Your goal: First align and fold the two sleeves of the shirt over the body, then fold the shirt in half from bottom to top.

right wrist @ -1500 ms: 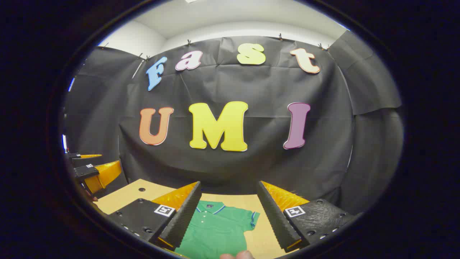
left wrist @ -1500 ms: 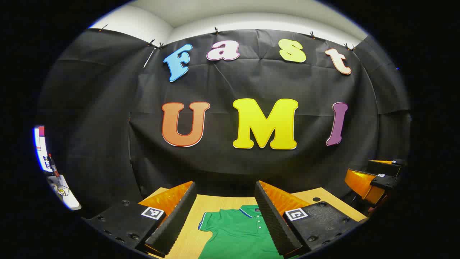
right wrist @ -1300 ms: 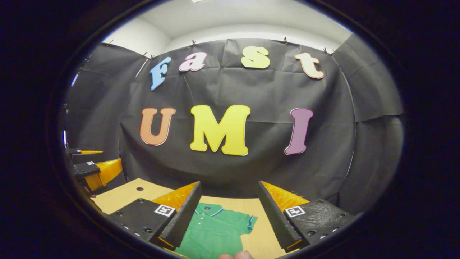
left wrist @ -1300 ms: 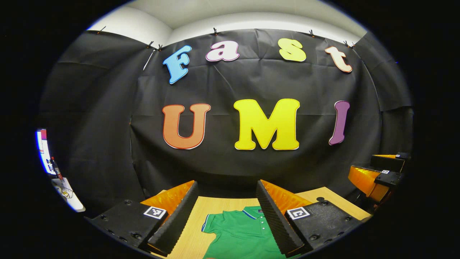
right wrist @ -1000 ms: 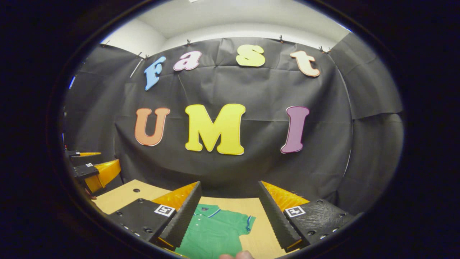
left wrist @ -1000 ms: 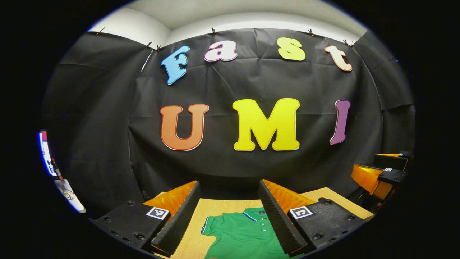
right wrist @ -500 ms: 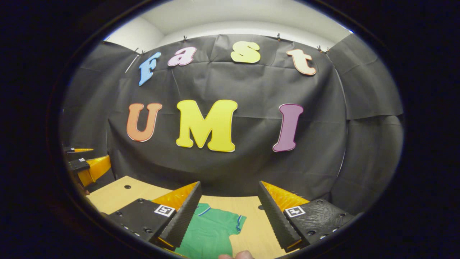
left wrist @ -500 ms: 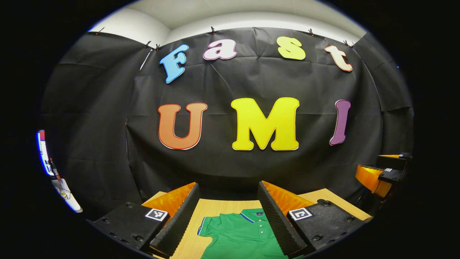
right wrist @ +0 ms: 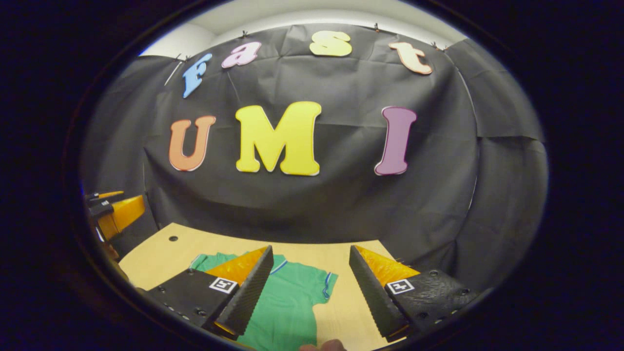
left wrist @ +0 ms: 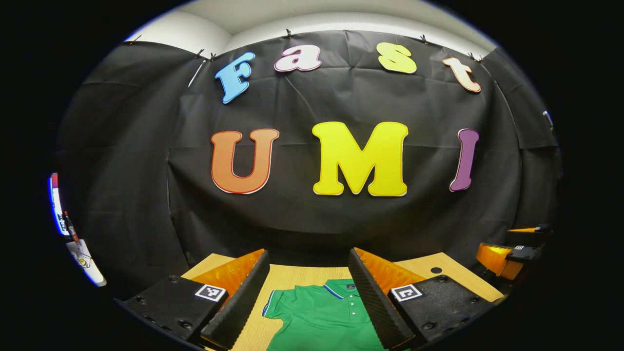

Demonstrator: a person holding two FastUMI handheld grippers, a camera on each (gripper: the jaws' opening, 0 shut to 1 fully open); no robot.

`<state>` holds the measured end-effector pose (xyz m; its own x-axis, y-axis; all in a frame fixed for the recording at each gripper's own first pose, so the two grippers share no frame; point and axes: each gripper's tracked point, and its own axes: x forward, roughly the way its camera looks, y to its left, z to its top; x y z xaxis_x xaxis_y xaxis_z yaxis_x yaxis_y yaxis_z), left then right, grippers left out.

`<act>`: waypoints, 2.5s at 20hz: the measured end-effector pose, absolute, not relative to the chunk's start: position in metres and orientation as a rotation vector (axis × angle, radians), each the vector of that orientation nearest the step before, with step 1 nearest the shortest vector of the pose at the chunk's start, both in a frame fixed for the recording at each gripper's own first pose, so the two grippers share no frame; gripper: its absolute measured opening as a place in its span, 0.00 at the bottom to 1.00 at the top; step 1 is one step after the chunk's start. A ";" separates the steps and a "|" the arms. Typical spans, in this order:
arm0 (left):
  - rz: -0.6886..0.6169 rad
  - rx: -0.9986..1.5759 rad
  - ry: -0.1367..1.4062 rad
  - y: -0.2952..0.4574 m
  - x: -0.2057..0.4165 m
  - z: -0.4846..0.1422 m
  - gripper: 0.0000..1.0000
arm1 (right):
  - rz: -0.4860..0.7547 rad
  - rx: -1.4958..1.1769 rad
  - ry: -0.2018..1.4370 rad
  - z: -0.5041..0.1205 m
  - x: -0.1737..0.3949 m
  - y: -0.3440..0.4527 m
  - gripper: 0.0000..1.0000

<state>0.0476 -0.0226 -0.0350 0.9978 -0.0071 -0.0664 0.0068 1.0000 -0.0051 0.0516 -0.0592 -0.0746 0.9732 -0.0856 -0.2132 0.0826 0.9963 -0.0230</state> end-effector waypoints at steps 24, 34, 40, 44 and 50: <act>0.065 -0.009 0.214 -0.026 0.081 -0.086 1.00 | -0.128 0.029 0.843 -0.369 0.183 -0.127 0.77; 0.032 0.011 0.243 -0.035 0.092 -0.096 1.00 | -0.090 0.098 0.898 -0.367 0.188 -0.115 0.00; 0.045 -0.006 0.241 -0.026 0.090 -0.098 1.00 | -0.053 0.074 0.809 -0.320 0.196 -0.105 0.00; 0.071 -0.031 0.239 -0.013 0.084 -0.099 1.00 | 0.012 0.046 0.734 -0.278 0.205 -0.067 0.00; 0.137 -0.036 0.235 0.024 0.068 -0.100 1.00 | 0.113 0.056 0.722 -0.259 0.210 0.012 0.00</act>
